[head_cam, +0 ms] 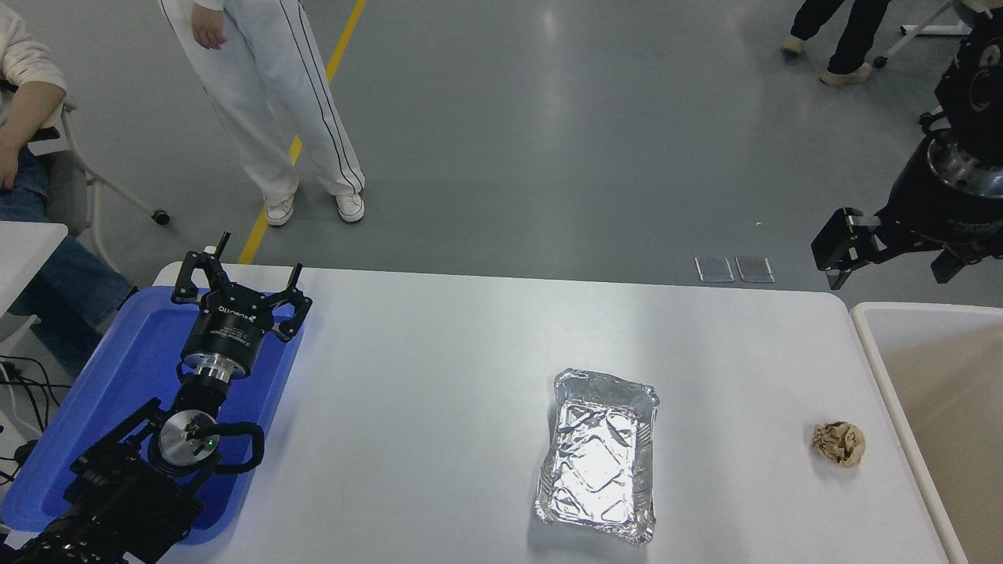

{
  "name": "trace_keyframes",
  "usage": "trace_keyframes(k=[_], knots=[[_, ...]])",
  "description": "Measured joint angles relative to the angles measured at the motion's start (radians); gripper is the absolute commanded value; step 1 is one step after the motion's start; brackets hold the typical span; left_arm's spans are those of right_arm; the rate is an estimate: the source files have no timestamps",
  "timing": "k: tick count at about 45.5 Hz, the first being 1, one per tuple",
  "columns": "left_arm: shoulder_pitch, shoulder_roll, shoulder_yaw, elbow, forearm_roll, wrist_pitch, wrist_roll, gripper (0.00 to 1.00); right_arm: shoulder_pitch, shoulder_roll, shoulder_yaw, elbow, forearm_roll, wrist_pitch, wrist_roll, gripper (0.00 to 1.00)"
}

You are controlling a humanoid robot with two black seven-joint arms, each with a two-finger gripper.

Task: Pick up foil plate and place in dustbin

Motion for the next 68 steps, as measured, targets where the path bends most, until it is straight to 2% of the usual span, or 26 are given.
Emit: trace_keyframes(k=[68], knots=[[-0.003, 0.0, 0.003, 0.0, 0.0, 0.0, 0.0, 1.0, -0.052, 0.004, 0.082, -0.007, 0.016, 0.0, 0.001, 1.0]])
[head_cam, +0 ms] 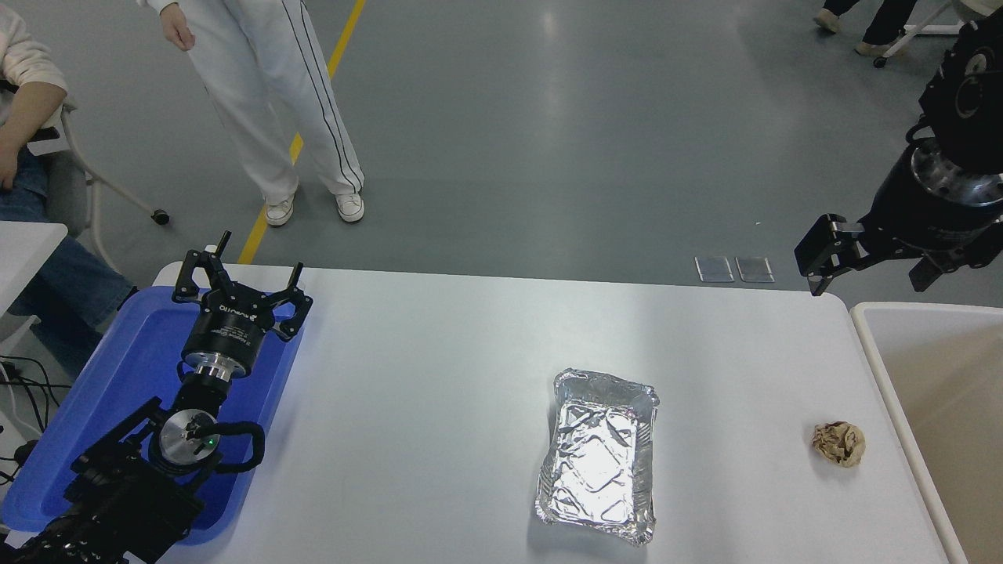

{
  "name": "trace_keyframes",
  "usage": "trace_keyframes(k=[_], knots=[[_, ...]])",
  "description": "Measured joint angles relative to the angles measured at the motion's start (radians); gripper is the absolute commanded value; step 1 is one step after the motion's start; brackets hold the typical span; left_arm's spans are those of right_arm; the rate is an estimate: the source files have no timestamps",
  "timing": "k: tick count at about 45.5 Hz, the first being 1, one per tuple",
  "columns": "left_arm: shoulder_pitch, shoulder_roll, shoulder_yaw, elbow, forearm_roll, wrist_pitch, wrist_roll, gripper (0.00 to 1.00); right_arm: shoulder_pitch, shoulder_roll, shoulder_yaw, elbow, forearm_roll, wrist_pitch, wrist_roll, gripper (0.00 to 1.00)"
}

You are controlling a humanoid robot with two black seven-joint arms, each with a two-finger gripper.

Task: Pick up foil plate and place in dustbin

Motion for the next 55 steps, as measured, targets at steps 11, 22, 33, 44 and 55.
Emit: trace_keyframes(k=[11, 22, 33, 44, 55], knots=[[0.0, 0.0, 0.0, 0.0, 0.0, 0.0, 0.0, 1.0, -0.115, 0.042, 0.102, -0.017, 0.02, 0.0, 0.002, 1.0], [0.001, 0.0, 0.0, 0.0, 0.0, 0.0, 0.0, 1.0, -0.241, 0.06, 0.206, -0.036, 0.027, -0.013, 0.002, 1.0], [0.001, 0.0, 0.0, 0.0, 0.0, 0.0, 0.0, 1.0, -0.35, 0.066, 0.248, -0.047, 0.031, -0.167, 0.002, 1.0], [0.001, 0.0, -0.001, 0.0, 0.0, 0.0, 0.0, 1.0, -0.491, 0.07, 0.277, -0.074, 0.033, -0.341, 0.003, 0.99], [0.001, 0.0, -0.001, 0.0, 0.0, 0.0, 0.0, 1.0, -0.626, 0.08, 0.317, -0.115, 0.034, -0.441, 0.002, 0.97]])
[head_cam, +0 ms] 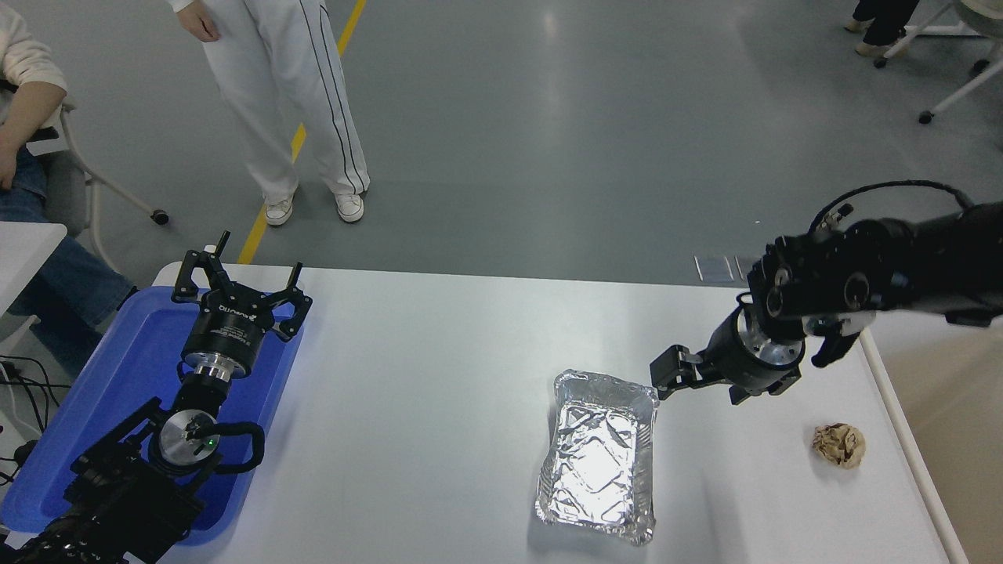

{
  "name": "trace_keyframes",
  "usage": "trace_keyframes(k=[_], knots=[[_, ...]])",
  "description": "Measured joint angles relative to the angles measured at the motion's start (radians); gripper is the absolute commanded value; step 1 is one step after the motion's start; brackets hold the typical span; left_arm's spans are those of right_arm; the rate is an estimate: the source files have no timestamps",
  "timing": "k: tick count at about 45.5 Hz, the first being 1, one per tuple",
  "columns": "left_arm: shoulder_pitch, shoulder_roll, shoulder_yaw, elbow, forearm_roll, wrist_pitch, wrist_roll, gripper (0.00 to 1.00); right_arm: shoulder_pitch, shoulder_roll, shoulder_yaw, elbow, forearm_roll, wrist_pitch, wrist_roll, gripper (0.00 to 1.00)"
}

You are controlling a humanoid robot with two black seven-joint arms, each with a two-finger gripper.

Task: Pick up foil plate and place in dustbin

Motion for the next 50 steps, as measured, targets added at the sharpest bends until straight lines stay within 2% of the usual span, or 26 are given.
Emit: trace_keyframes(k=[11, 15, 21, 39, 50], knots=[[0.0, 0.0, 0.0, 0.0, 0.0, 0.0, 0.0, 1.0, -0.076, 0.023, 0.013, -0.024, 0.0, -0.056, -0.004, 0.98], [0.0, 0.0, 0.0, 0.0, -0.001, 0.0, 0.0, 1.0, -0.107, 0.037, 0.018, -0.038, 0.0, -0.068, -0.005, 0.94], [0.0, 0.0, 0.0, 0.0, -0.001, 0.0, 0.0, 1.0, -0.147, 0.059, 0.027, -0.052, 0.006, -0.093, -0.006, 0.94], [0.0, 0.0, 0.0, 0.0, 0.0, 0.0, 0.0, 1.0, -0.204, 0.098, 0.048, -0.074, 0.092, -0.139, -0.01, 0.92], [0.0, 0.0, 0.0, 0.0, -0.001, 0.0, 0.0, 1.0, -0.237, 0.111, 0.054, -0.097, 0.129, -0.172, -0.04, 0.89]])
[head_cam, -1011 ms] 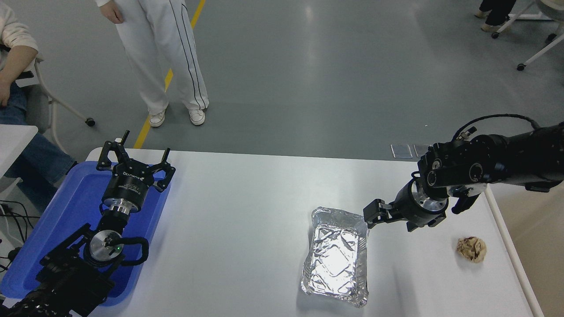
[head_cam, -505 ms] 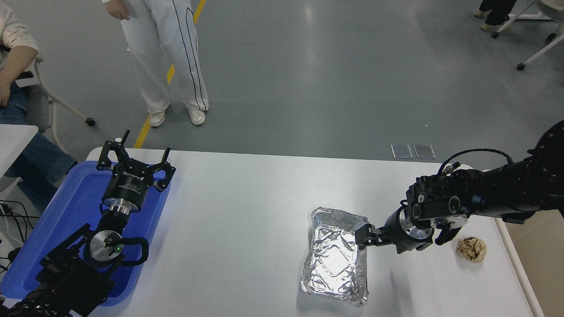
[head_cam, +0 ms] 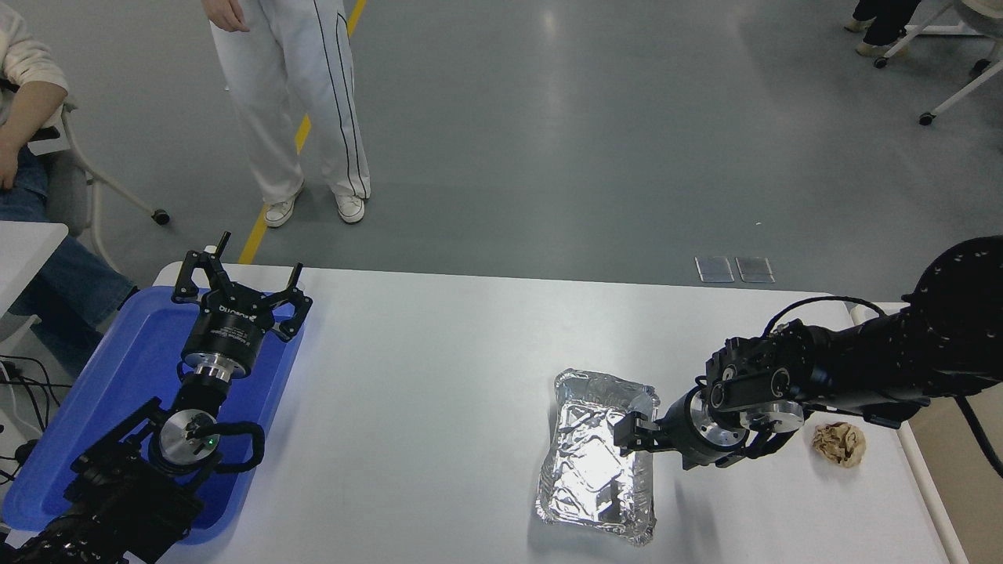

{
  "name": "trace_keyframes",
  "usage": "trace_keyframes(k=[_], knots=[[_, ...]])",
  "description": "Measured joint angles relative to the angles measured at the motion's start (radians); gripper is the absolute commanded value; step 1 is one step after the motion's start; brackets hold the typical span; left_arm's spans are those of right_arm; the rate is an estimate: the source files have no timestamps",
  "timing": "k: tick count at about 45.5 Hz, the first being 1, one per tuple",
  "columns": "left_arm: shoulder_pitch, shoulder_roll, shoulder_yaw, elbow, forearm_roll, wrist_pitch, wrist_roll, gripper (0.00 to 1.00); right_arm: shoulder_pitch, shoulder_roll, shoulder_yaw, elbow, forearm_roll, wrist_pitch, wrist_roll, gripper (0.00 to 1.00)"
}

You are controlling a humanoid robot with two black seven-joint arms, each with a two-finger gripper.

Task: Pick up foil plate and place in dustbin

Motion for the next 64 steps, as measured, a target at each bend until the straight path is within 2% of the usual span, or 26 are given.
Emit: trace_keyframes(k=[9, 25, 29, 37, 64], knots=[[0.0, 0.0, 0.0, 0.0, 0.0, 0.0, 0.0, 1.0, -0.018, 0.003, 0.005, -0.008, 0.011, -0.027, -0.013, 0.85], [0.0, 0.0, 0.0, 0.0, 0.0, 0.0, 0.0, 1.0, -0.035, 0.01, 0.037, -0.004, 0.019, -0.042, -0.021, 0.5], [0.0, 0.0, 0.0, 0.0, 0.0, 0.0, 0.0, 1.0, -0.04, 0.014, 0.04, -0.003, 0.02, -0.042, -0.021, 0.38], [0.0, 0.0, 0.0, 0.0, -0.001, 0.0, 0.0, 1.0, -0.049, 0.018, 0.044, 0.001, 0.021, -0.036, -0.022, 0.0], [-0.001, 0.0, 0.0, 0.0, 0.0, 0.0, 0.0, 1.0, -0.027, 0.016, 0.044, 0.045, 0.091, 0.037, -0.027, 0.0]])
